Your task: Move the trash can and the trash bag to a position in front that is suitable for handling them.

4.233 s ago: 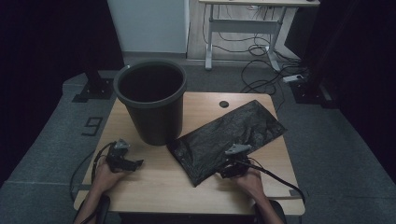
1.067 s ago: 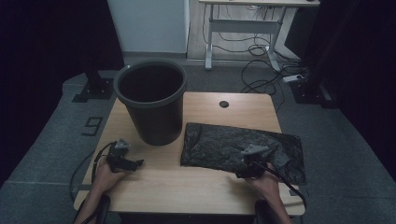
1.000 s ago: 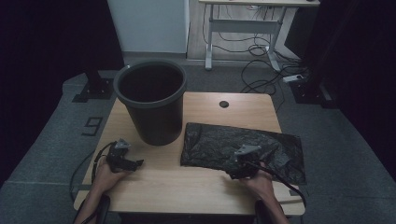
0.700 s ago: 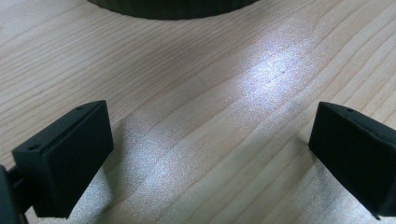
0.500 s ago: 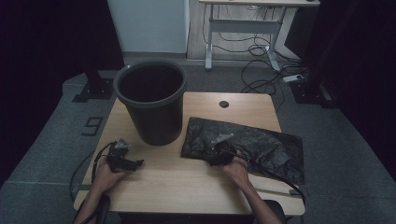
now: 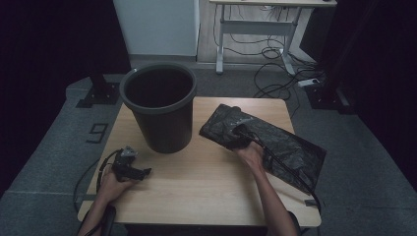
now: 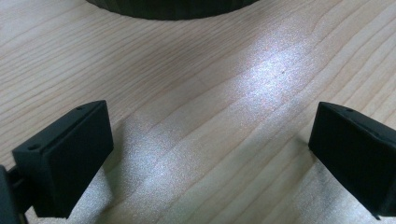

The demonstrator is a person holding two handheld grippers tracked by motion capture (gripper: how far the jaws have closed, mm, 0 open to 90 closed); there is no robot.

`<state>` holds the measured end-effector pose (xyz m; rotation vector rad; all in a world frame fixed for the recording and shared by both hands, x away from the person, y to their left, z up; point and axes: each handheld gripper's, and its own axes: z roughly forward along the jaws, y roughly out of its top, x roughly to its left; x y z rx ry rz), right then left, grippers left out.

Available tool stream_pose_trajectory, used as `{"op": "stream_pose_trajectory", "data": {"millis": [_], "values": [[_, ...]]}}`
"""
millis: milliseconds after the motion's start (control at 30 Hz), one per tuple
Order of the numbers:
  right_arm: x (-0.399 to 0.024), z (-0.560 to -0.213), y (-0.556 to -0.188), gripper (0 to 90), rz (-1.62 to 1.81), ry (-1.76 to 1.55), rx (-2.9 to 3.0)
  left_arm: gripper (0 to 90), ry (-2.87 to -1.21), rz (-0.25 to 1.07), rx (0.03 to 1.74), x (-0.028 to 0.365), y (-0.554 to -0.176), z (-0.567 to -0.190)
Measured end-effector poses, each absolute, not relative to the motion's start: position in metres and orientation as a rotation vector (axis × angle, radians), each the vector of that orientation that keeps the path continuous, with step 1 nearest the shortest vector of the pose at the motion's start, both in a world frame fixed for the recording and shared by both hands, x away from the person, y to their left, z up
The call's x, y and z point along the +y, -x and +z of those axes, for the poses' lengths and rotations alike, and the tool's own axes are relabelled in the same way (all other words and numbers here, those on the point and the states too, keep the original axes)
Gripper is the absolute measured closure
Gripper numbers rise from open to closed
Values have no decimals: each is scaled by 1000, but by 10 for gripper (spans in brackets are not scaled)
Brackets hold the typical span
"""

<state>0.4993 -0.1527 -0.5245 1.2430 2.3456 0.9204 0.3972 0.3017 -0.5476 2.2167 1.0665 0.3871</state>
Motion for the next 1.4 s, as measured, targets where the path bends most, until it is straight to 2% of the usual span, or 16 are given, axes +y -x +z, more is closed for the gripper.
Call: {"op": "stream_pose_trajectory", "data": {"millis": [67, 100, 200, 233, 333, 433, 567, 667, 700, 800, 1000, 1033, 1100, 1300, 1333, 1400], "values": [[-179, -518, -471, 188, 919, -1239, 2351, 0, -2217, 387, 1067, 302, -397, -548], [-179, -518, -471, 188, 919, -1239, 2351, 0, -2217, 387, 1067, 302, -397, -548], [-212, -517, -441, 188, 870, -1256, 2356, 0, -2215, 389, 1068, 301, -397, -548], [-235, -518, -421, 189, 827, -1275, 2351, 0, -2217, 388, 1068, 301, -397, -548], [-257, -518, -404, 195, 788, -1290, 2340, 0, -2217, 388, 1068, 301, -397, -548], [-290, -522, -383, 243, 767, -1345, 2322, 0, -2216, 389, 1069, 301, -397, -548], [-314, -528, -374, 323, 759, -1402, 2332, 0, -2216, 389, 1070, 301, -398, -548], [-319, -534, -374, 473, 769, -1391, 2352, 0, -2216, 390, 1070, 301, -397, -548], [-322, -533, -374, 606, 781, -1380, 2354, 0, -2215, 389, 1070, 301, -398, -548], [-325, -534, -376, 889, 845, -1371, 2374, 0, -2216, 389, 1070, 301, -398, -548], [-301, -532, -375, 891, 830, -1322, 2433, 0, -2216, 388, 1069, 301, -398, -548], [-277, -530, -376, 889, 838, -1280, 2463, 0, -2216, 388, 1069, 301, -398, -548], [-269, -529, -377, 889, 849, -1270, 2471, 0, -2215, 389, 1069, 301, -398, -548], [-196, -527, -386, 882, 869, -1125, 2563, 0, -2216, 388, 1069, 301, -398, -548], [-188, -528, -387, 868, 880, -1101, 2581, 0, -2216, 388, 1069, 301, -398, -548], [-169, -530, -388, 760, 881, -1061, 2616, 0, -2216, 388, 1069, 301, -398, -548]]}}
